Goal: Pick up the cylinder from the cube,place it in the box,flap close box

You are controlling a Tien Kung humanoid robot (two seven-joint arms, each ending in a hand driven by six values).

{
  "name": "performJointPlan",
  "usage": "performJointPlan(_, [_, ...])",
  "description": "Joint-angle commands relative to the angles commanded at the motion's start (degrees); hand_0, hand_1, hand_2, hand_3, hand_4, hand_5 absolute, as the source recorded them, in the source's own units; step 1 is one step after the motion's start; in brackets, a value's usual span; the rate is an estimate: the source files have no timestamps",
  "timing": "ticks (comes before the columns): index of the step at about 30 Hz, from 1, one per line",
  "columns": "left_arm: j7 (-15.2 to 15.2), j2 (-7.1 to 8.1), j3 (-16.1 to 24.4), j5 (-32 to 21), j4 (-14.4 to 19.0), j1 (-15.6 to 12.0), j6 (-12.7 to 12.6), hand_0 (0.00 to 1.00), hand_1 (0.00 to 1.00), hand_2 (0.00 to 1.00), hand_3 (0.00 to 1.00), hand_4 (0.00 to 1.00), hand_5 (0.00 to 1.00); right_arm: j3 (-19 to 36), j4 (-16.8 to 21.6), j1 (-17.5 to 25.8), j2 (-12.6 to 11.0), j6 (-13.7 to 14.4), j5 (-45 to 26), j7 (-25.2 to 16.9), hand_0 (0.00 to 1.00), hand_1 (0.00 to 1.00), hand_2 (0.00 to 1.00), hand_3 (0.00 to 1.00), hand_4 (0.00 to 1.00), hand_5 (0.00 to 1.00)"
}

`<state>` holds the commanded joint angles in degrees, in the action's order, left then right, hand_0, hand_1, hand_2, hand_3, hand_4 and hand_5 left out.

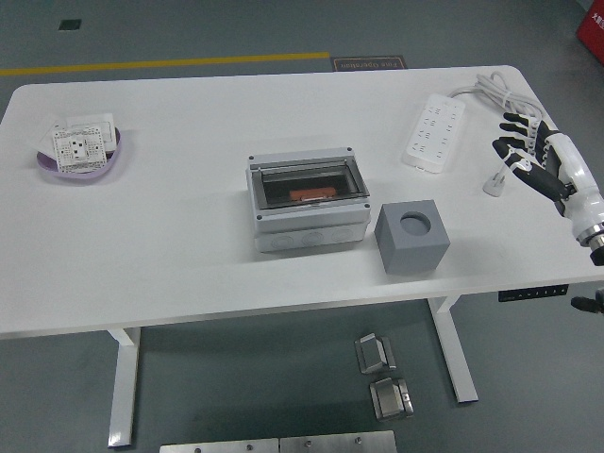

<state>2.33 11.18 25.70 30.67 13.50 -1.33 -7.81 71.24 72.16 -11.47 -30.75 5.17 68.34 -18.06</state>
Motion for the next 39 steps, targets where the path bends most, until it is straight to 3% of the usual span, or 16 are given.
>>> performJointPlan(1, [0.0,-0.08,-0.4,-0.4,-0.1,-0.1,0.0,0.710,0.700,0.615,0.659,0.647,0.300,-0.3,0.0,-0.2,0.2,-0.1,0.3,0.1,0.818,0.736,0.797,0.834,0.793,0.552])
performJointPlan(2, [0.0,-0.14,-0.8,-0.8,-0.2,-0.2,0.0,0.710,0.701,0.615,0.660,0.647,0.300,-0.5,0.0,-0.3,0.3,-0.1,0.4,0.1,0.816,0.732,0.774,0.680,0.774,0.520])
performJointPlan(7, [-0.2,-0.39,-2.4,-2.5,-0.6,-0.4,0.0,0.710,0.701,0.615,0.660,0.647,0.300,-1.7,0.0,-1.3,0.9,-0.3,0.2,0.2,0.816,0.732,0.774,0.680,0.774,0.520])
performJointPlan(8, [-0.2,-0.43,-2.6,-2.7,-0.6,-0.4,0.0,0.710,0.700,0.615,0.659,0.647,0.301,-1.9,0.1,-1.5,0.9,-0.4,0.1,0.1,0.819,0.741,0.779,0.752,0.781,0.532])
performJointPlan(19, [0.0,-0.96,-3.7,-3.9,-0.6,-1.0,0.1,0.710,0.700,0.615,0.659,0.648,0.301,-5.1,-0.6,-5.2,0.7,-1.4,-1.1,0.1,0.816,0.741,0.782,0.789,0.781,0.532])
performJointPlan(20, [0.1,-0.92,-3.9,-4.1,-0.6,-1.1,0.2,0.711,0.702,0.618,0.660,0.648,0.301,-5.3,-0.7,-5.6,0.9,-1.5,-1.1,0.1,0.815,0.740,0.782,0.747,0.667,0.452])
performJointPlan(29, [1.7,-0.57,-4.2,-5.0,-0.5,-0.8,1.5,0.714,0.704,0.624,0.659,0.648,0.301,-5.6,-1.2,-6.9,1.8,-2.3,-0.6,0.4,0.802,0.731,0.777,0.747,0.624,0.428])
performJointPlan(39, [3.3,-0.53,-10.8,-10.9,-1.9,-0.9,3.0,0.722,0.710,0.640,0.671,0.647,0.292,-7.3,-1.7,-8.4,1.8,-2.7,0.5,0.5,0.792,0.729,0.775,0.745,0.643,0.459])
